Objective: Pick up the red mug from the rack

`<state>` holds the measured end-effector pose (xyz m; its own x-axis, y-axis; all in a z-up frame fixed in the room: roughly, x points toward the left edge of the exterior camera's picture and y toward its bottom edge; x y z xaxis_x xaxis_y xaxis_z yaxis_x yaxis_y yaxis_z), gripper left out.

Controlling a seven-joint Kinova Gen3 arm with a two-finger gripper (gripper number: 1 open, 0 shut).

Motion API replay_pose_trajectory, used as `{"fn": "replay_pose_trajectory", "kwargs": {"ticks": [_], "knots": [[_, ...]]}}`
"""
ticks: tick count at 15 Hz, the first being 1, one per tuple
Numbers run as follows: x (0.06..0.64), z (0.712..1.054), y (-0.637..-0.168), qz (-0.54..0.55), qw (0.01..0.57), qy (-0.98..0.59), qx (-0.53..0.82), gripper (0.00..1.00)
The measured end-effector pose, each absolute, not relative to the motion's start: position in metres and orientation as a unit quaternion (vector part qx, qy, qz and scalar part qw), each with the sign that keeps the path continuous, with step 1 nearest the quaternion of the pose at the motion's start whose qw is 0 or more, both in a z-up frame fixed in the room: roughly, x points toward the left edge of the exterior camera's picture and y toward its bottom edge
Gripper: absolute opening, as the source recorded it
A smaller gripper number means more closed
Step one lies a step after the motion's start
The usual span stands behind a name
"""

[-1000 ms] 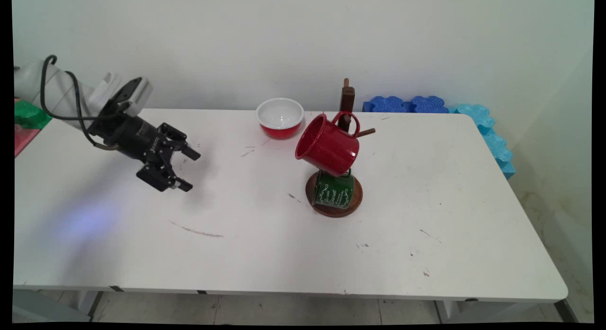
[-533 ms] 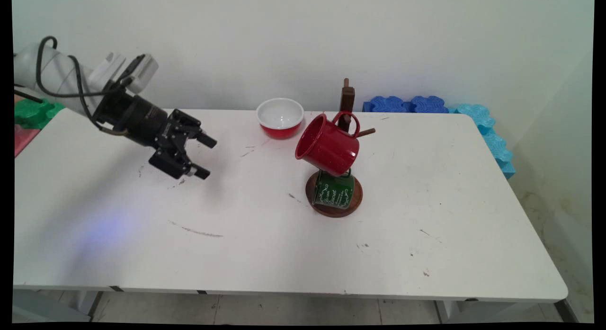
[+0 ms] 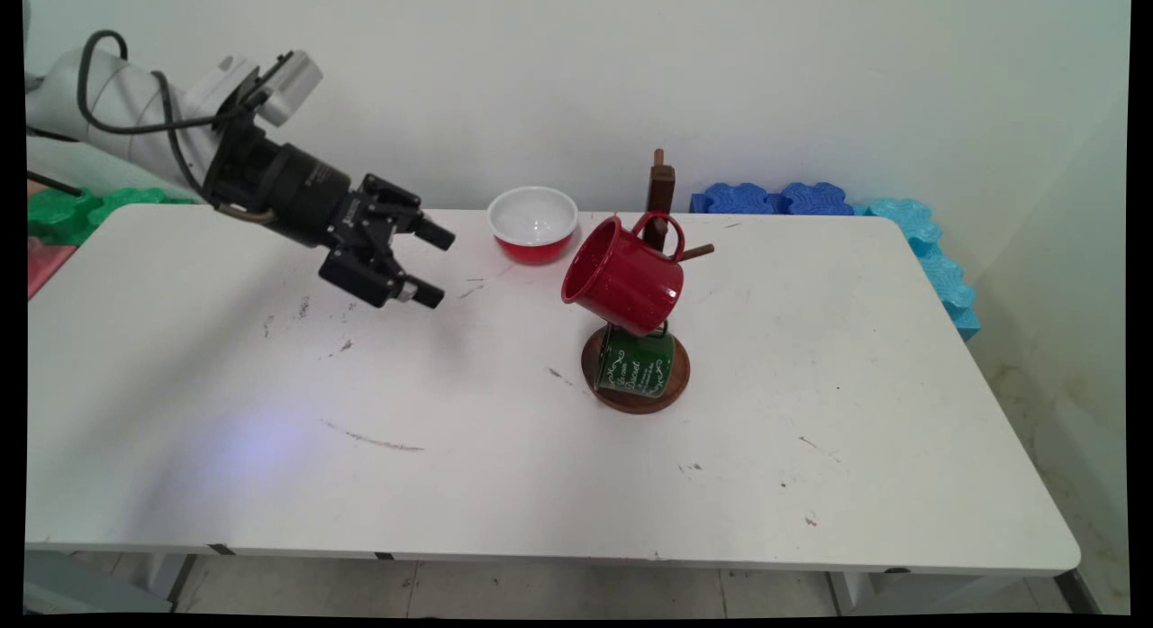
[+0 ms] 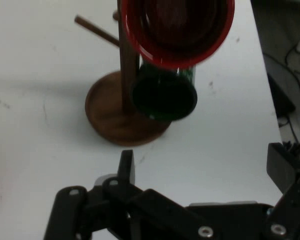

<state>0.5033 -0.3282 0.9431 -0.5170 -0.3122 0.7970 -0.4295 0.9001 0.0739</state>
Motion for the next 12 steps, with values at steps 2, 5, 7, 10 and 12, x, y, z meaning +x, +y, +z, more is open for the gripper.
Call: {"fn": "replay_pose_trajectory", "kwargs": {"ticks": [2,5,7,10,12], "knots": [[0.495,0.948,-0.332,0.067,0.454,-0.863,0.211,1.00],[0.487,0.952,-0.336,0.066,0.466,-0.857,0.210,1.00],[0.478,0.956,-0.339,0.067,0.474,-0.853,0.206,1.00],[0.469,0.959,-0.343,0.069,0.481,-0.851,0.199,1.00],[0.463,0.960,-0.345,0.070,0.484,-0.850,0.194,1.00]]}}
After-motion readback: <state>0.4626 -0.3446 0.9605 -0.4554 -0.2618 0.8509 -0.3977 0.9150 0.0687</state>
